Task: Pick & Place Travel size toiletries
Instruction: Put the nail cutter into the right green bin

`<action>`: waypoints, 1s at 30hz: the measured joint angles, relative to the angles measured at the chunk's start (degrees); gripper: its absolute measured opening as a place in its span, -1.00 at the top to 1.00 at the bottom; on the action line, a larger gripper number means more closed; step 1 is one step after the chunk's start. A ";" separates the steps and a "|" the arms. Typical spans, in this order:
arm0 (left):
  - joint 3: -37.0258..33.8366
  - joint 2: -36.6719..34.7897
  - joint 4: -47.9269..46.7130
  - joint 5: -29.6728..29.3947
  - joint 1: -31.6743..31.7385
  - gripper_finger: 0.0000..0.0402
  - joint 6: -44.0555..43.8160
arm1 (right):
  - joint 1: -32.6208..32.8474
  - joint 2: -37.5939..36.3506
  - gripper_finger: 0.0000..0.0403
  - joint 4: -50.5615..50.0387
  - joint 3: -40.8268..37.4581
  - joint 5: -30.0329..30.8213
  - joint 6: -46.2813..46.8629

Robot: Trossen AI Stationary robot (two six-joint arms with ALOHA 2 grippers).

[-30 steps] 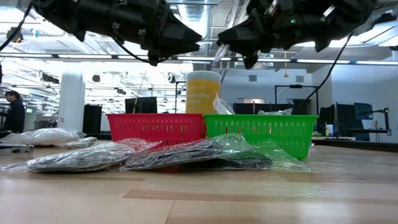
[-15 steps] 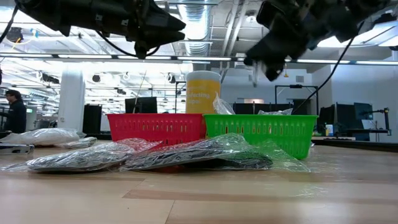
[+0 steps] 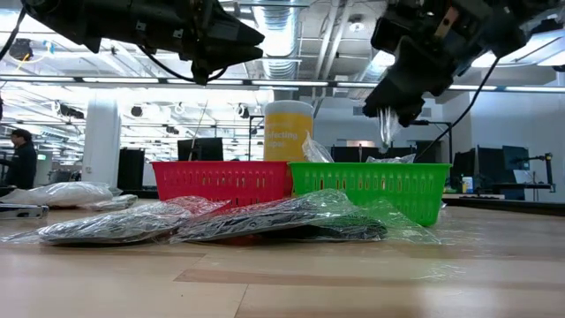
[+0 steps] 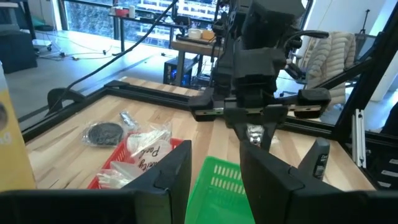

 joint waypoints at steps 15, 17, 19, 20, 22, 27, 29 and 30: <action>0.00 0.00 -0.04 0.20 0.00 0.37 -0.03 | -1.82 6.96 0.55 -0.51 1.16 -0.05 0.81; 0.00 0.00 -0.03 0.20 0.00 0.37 -0.05 | -2.27 6.88 0.48 -0.49 1.48 -0.26 0.79; 0.00 0.00 -0.06 0.19 -0.02 0.37 -0.05 | -2.61 6.62 0.43 -0.77 1.51 -0.33 0.75; 0.00 0.00 -0.07 0.17 0.00 0.37 -0.05 | -2.69 6.54 0.41 -0.81 1.51 -0.37 0.75; 0.00 0.00 -0.09 0.17 -0.02 0.37 -0.05 | -2.69 6.51 0.39 -0.72 1.51 -0.46 0.65; 0.00 0.00 -0.07 0.15 -0.01 0.37 -0.05 | -2.81 6.51 0.37 -0.66 1.51 -0.50 -0.78; 0.00 0.00 -0.09 0.13 0.00 0.37 -0.05 | -3.10 6.51 0.38 -0.66 1.51 -0.53 -0.86; 0.00 0.00 -0.08 0.11 0.00 0.37 -0.05 | -3.14 6.51 0.38 -0.66 1.51 -0.52 -0.87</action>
